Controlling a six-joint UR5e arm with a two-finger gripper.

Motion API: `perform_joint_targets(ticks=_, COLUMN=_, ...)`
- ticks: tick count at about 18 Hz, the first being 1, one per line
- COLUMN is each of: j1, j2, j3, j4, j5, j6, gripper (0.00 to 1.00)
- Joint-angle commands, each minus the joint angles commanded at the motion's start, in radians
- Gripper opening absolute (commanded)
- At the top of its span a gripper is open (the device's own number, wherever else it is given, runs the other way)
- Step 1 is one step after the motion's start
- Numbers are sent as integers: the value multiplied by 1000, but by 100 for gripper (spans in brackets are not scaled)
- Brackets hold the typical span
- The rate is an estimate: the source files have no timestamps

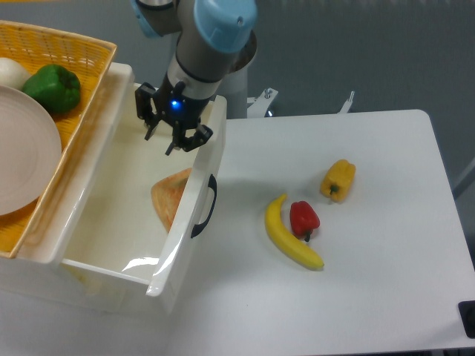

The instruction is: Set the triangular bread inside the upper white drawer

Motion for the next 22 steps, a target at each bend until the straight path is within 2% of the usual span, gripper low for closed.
perform_joint_targets(ticks=2, j1=11, j2=9, j3=5, j4=18, j5=31, j6=-2, gripper=50)
perform_joint_targets(ticks=3, j1=26, j2=20, j3=5, j4=28, j5=37, j6=-2, gripper=55)
perform_joint_targets(ticks=7, j1=51, j2=34, j3=5, j4=38, j5=83, j6=-3, gripper=92)
perform_joint_targets(ticks=9, j1=51, j2=34, j3=5, j4=38, j5=144, j6=-5, gripper=100)
perform_joint_targets(ticks=11, j1=48, j2=34, j3=5, j4=54, j5=215, j6=-2, gripper=100)
perform_joint_targets(ticks=14, j1=46, j2=25, j3=5, j4=118, j5=287, j6=0, gripper=100)
perform_joint_targets(ticks=22, j1=55, j2=14, j3=-6, j4=153, j5=290, j6=0, gripper=100)
